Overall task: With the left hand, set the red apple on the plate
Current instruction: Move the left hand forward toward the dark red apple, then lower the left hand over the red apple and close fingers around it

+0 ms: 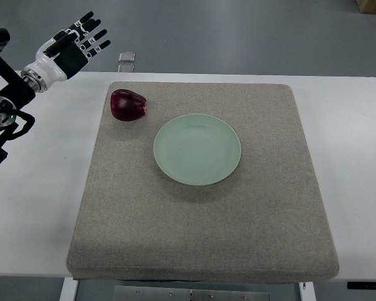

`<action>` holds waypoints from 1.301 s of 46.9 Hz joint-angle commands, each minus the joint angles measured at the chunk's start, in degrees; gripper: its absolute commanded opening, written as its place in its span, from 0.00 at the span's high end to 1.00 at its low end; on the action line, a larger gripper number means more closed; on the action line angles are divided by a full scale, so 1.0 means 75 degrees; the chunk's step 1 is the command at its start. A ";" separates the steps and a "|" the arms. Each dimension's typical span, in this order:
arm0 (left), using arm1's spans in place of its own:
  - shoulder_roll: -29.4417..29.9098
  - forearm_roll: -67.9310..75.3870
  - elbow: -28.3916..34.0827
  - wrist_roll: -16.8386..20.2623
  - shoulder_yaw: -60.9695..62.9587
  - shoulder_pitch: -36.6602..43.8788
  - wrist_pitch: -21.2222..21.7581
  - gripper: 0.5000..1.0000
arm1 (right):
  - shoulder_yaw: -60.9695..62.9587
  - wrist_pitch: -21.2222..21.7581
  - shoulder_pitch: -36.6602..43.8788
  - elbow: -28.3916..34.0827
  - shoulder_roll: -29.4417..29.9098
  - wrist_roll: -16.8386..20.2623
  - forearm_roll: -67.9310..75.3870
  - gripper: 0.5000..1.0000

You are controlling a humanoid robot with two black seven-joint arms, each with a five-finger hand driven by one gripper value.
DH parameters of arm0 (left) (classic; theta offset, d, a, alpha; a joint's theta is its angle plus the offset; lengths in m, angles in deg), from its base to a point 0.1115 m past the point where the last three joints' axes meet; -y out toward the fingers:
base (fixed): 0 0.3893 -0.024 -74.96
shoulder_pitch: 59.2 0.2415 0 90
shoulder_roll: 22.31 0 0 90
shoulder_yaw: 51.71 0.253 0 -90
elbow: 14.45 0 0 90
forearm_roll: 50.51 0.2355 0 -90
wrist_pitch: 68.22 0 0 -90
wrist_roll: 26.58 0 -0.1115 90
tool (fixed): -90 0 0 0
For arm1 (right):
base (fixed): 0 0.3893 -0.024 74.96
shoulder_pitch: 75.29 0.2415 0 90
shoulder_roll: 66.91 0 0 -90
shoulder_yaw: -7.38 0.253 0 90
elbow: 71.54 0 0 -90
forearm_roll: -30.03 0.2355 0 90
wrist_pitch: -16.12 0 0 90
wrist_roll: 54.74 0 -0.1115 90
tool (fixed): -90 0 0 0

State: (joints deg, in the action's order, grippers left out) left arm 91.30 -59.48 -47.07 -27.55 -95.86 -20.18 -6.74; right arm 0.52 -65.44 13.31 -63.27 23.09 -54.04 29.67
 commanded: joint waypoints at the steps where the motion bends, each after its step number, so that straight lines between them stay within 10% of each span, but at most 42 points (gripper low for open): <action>1: -0.0007 0.0000 -0.0010 0.0000 0.0004 0.0000 0.0005 0.00 | 0.0000 0.0000 0.0000 0.0000 0.0000 0.0000 0.0000 0.07; 25: 0.0016 0.0397 0.0013 0.0128 -0.0031 -0.0023 0.0205 0.00 | 0.0000 0.0000 0.0000 0.0000 0.0000 0.0000 0.0000 0.07; 37: 0.0496 0.5095 -0.0338 0.2319 -0.0020 -0.0398 0.0275 0.03 | 0.0000 0.0000 0.0000 0.0000 0.0000 0.0000 0.0000 0.07; 61: 0.1258 1.2489 -0.1826 0.2367 0.1339 -0.1488 0.0709 0.01 | 0.0000 0.0000 0.0000 0.0000 0.0000 0.0000 0.0000 0.07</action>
State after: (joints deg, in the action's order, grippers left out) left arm 99.80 25.90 -58.32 -9.80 -87.18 -30.01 -1.38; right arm 0.52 -65.44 13.30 -63.28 23.08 -54.05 29.67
